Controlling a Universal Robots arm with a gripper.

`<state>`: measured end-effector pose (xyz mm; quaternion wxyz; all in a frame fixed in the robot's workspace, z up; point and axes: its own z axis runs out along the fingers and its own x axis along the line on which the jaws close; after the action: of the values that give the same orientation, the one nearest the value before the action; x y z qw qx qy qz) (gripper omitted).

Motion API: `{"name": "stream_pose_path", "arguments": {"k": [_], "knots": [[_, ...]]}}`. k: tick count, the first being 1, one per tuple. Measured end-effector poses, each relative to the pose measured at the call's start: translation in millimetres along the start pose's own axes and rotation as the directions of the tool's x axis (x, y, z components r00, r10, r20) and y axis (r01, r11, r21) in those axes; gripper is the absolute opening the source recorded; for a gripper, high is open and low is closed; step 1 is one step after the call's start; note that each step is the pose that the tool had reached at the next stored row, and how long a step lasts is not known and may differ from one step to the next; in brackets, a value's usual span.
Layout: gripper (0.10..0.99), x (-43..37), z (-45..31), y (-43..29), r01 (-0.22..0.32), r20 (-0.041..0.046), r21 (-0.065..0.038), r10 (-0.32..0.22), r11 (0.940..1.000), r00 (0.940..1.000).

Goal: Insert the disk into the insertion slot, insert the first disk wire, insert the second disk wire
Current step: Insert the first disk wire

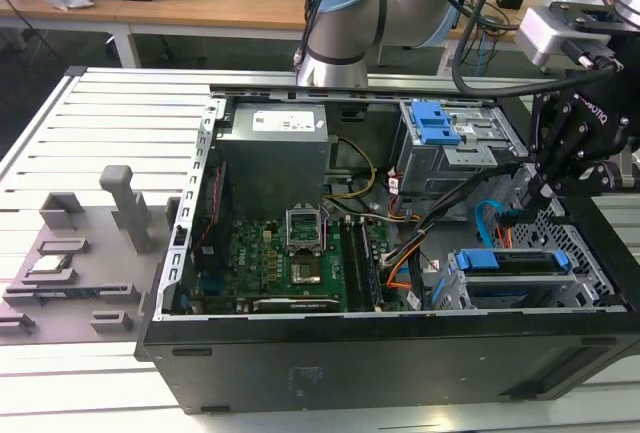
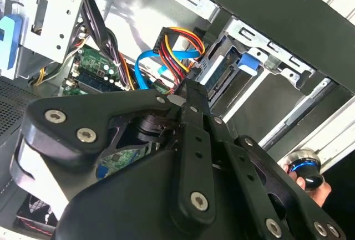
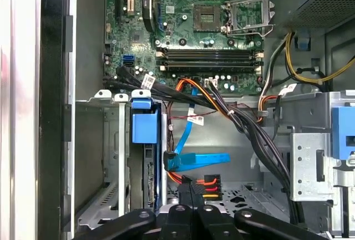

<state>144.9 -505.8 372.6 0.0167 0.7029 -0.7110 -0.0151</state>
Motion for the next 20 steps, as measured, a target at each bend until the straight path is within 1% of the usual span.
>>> {"name": "stream_pose_path", "arguments": {"k": [3, 4, 5, 7, 9, 11, 13, 14, 16, 18, 19, 20], "knots": [[0.106, 0.0, 0.1, 0.0, 0.0, 0.0, 0.0, 0.0, 1.0, 1.0], [0.169, 0.0, 0.1, 0.0, 0.0, 0.0, 0.0, 0.0, 1.0, 1.0], [0.169, 0.0, 0.1, 0.0, 0.0, 0.0001, 0.0, 0.0, 1.0, 1.0], [0.302, 0.0, 0.2, 0.0, 0.0, 0.0, 0.0, 0.0, 1.0, 1.0], [0.302, -0.1, 0.9, -0.1, 0.0, 0.0005, 0.0, 0.0, 1.0, 1.0], [0.302, -0.4, 3.5, -0.2, 0.0, -0.0007, 0.0, 0.0, 1.0, 1.0], [0.302, -0.7, 6.1, -0.2, 0.0, -0.0044, 0.0, 0.0, 1.0, 1.0], [0.302, -1.1, 9.3, -0.4, 0.0, -0.0061, 0.0, 0.0, 1.0, 1.0], [0.302, -2.7, 12.6, -0.5, 0.0, -0.008, 0.0, 0.0, 1.0, 1.0], [0.302, -3.0, 14.8, -0.6, -0.001, -0.0176, 0.0, 0.001, 1.0, 0.9998], [0.302, -3.1, 16.2, -0.6, -0.001, -0.0249, 0.0, 0.001, 1.0, 0.9997], [0.302, -3.1, 17.3, -0.7, -0.001, -0.0289, 0.0, 0.001, 1.0, 0.9996]]}}
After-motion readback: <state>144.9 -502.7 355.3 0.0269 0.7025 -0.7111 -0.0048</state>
